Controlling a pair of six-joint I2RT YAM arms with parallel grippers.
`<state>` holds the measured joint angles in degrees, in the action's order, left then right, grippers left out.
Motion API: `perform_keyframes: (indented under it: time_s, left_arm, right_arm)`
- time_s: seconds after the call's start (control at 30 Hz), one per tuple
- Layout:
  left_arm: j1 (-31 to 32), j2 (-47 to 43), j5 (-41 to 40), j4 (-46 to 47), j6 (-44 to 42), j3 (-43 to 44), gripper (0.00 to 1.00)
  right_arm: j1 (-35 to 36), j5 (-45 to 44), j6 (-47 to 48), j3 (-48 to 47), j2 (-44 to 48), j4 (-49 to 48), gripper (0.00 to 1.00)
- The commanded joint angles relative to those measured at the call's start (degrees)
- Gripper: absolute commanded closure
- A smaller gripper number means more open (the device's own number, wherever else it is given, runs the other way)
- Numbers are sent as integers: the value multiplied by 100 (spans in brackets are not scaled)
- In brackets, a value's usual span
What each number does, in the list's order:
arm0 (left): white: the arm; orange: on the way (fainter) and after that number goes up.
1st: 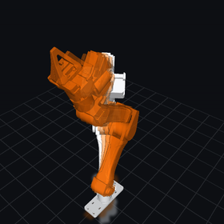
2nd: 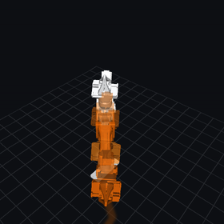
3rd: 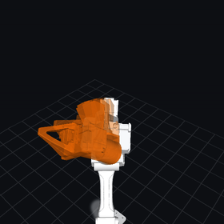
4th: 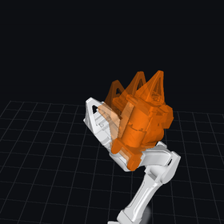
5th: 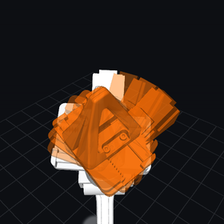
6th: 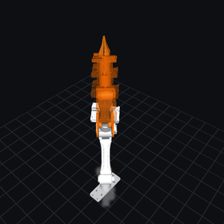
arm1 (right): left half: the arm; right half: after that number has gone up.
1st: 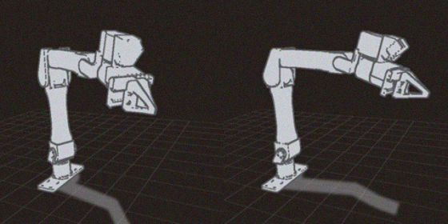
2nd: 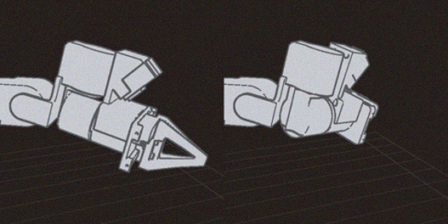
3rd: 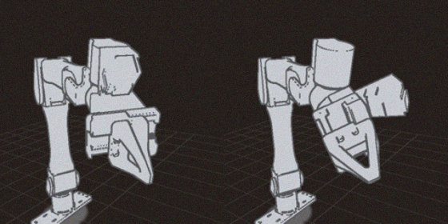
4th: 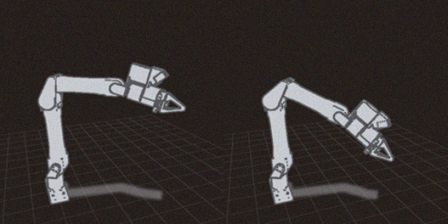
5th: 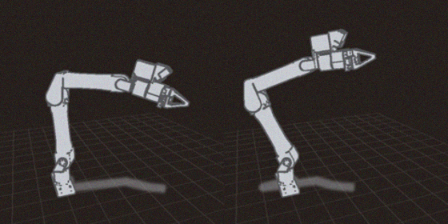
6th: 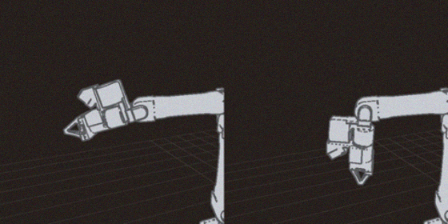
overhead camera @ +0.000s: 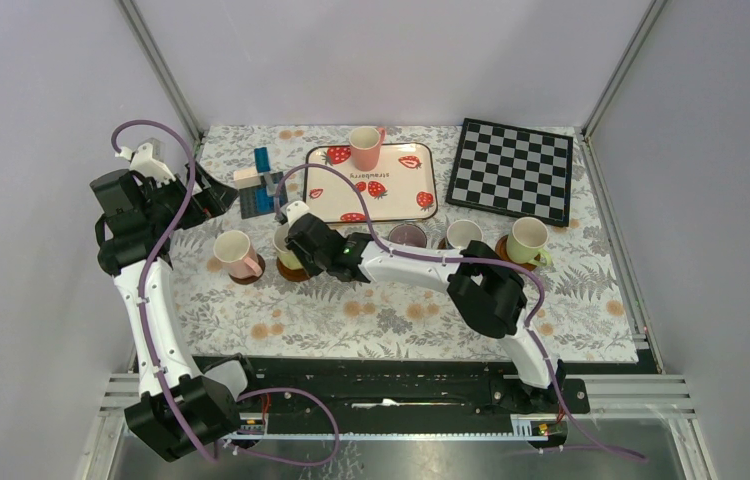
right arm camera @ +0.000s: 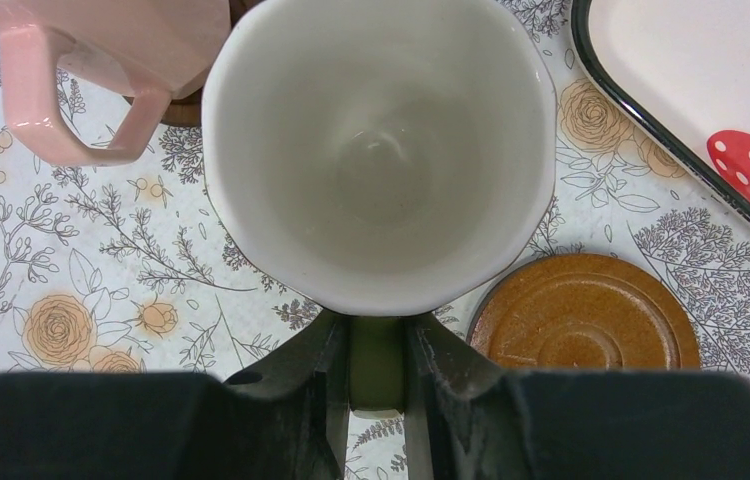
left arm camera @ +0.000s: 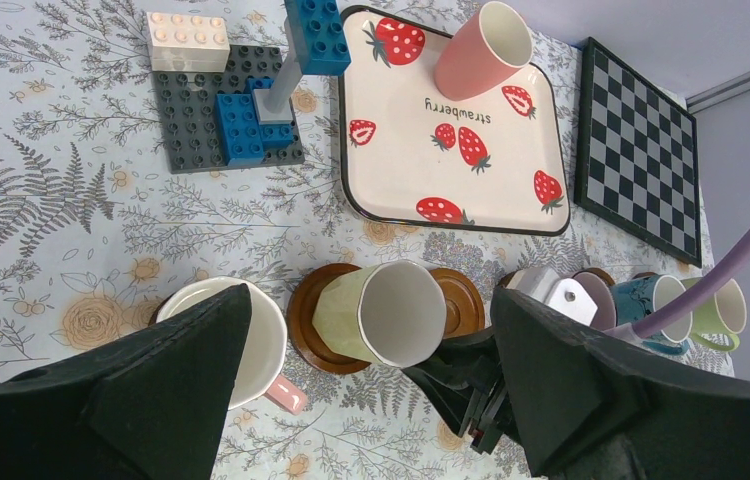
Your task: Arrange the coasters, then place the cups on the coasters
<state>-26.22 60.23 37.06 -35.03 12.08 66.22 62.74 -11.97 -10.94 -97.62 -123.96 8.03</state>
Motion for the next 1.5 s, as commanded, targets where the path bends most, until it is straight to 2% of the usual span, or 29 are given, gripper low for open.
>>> perform_keyframes:
  time_s: [0.0,1.03,1.27,1.47]
  left_arm:
    - [-32,11,105,233,49,20,1]
    - [-30,17,169,248,49,-38,1]
    - [-32,42,175,242,56,-13,1]
    - [-32,23,164,243,43,-31,1]
  right_arm:
    - [1,-191,-75,29,387,1,78]
    - [107,-269,73,-277,427,226,84]
    - [107,-266,128,-223,477,85,91]
    - [107,-242,206,-536,356,351,97]
